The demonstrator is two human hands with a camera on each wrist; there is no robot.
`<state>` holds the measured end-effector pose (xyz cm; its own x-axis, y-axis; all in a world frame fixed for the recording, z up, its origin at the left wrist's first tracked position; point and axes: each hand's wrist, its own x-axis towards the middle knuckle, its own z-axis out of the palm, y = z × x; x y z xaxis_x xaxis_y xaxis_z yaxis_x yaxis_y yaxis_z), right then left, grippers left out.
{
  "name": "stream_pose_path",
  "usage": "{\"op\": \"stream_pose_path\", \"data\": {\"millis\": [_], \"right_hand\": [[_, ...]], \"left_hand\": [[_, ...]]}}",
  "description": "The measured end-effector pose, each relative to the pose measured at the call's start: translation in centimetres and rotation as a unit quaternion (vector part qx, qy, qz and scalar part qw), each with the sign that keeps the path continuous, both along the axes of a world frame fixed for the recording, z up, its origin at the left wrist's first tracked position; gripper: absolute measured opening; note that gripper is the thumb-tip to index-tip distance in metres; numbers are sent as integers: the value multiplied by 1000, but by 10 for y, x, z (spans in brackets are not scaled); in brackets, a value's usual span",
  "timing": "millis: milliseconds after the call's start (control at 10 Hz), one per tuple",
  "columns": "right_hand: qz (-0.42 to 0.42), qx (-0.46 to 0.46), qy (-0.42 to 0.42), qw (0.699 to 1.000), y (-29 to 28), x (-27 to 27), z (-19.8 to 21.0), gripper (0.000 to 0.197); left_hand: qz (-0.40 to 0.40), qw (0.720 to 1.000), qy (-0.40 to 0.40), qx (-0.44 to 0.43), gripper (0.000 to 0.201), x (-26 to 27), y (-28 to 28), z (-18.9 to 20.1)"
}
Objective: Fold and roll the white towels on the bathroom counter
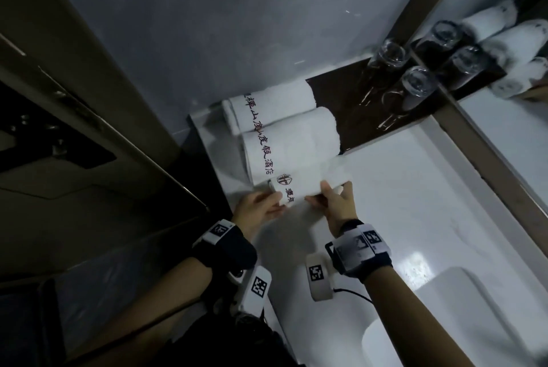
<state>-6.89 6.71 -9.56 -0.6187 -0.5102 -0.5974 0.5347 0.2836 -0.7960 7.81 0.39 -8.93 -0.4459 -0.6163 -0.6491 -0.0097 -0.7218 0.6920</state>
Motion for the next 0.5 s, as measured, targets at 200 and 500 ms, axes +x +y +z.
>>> {"op": "stream_pose_path", "data": {"millis": [200,500], "right_hand": [[59,107,82,989,-3,-6,-3,30],[195,237,260,916,14,-20,45,34]], "left_hand": [[-41,997,-32,-61,11,-5,-8,-5],[-276,919,-188,-210,17,87,-35,-5]]}}
